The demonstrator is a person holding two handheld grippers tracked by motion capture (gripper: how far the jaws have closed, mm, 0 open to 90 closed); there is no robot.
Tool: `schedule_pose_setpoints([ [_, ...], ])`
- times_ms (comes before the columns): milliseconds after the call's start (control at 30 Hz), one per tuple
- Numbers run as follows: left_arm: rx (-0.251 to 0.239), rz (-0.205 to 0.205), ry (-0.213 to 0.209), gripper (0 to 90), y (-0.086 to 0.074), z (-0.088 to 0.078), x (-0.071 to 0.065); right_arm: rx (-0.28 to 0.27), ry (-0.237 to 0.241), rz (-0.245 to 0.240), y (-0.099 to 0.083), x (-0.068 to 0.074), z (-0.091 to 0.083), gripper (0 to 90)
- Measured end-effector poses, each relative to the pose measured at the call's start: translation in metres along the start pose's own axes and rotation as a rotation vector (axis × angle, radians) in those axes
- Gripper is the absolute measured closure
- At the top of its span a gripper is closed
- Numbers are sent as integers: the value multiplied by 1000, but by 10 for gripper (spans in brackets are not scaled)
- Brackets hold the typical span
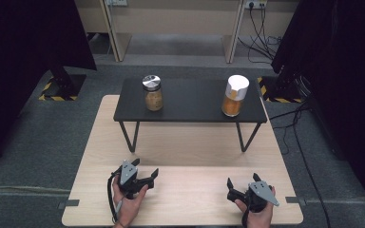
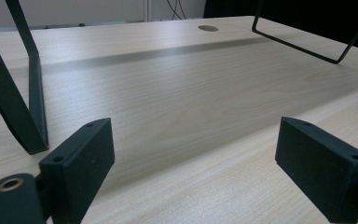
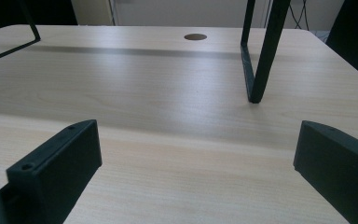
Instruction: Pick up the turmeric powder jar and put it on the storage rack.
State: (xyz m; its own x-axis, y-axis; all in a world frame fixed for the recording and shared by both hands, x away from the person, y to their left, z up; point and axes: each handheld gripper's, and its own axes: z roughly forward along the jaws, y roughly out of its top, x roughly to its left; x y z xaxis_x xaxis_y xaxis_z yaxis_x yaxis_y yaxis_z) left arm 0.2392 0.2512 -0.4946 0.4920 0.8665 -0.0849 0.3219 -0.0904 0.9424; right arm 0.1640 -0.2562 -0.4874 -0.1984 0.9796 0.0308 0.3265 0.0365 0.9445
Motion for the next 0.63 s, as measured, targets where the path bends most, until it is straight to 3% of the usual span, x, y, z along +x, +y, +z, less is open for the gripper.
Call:
schedule_pose_setpoints([
  [633, 1, -2, -1, 109, 0, 0, 0, -15, 0, -1, -6, 1, 0, 9],
])
